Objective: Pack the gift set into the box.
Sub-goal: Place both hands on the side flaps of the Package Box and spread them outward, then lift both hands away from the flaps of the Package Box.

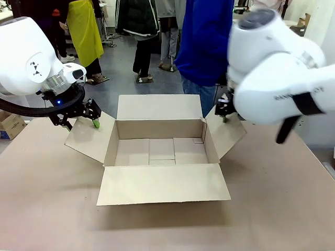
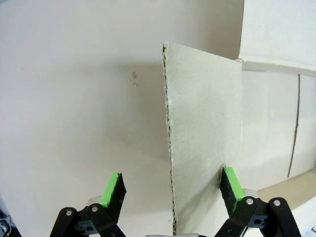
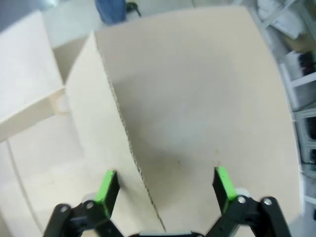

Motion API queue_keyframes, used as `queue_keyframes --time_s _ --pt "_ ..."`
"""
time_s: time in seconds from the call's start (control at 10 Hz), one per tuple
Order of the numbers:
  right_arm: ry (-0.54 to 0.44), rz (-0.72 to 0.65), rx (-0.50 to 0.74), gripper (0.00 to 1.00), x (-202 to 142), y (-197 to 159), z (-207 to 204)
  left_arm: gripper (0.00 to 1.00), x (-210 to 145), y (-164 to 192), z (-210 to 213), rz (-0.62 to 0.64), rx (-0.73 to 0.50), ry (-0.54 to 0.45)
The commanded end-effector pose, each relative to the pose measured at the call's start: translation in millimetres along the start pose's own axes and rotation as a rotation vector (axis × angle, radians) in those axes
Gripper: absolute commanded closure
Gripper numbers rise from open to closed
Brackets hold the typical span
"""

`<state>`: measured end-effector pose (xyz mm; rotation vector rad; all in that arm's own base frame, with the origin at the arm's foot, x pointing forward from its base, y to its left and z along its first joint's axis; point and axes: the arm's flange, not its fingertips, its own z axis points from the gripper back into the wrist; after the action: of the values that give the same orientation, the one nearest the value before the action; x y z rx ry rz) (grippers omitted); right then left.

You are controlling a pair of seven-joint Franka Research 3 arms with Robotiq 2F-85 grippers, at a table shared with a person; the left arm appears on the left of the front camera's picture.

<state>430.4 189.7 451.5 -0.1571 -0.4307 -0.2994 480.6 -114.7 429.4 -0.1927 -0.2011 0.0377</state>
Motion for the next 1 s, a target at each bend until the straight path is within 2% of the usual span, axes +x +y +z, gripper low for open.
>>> queue_keyframes --time_s 0.0,0.9 --pt "0.009 0.069 -0.087 0.0 4.0 33.8 18.1 0.0 -0.2 0.3 0.9 0.012 0.016 -0.005" --pt "0.009 0.069 -0.087 0.0 4.0 33.8 18.1 0.0 -0.2 0.3 0.9 0.012 0.016 -0.005"
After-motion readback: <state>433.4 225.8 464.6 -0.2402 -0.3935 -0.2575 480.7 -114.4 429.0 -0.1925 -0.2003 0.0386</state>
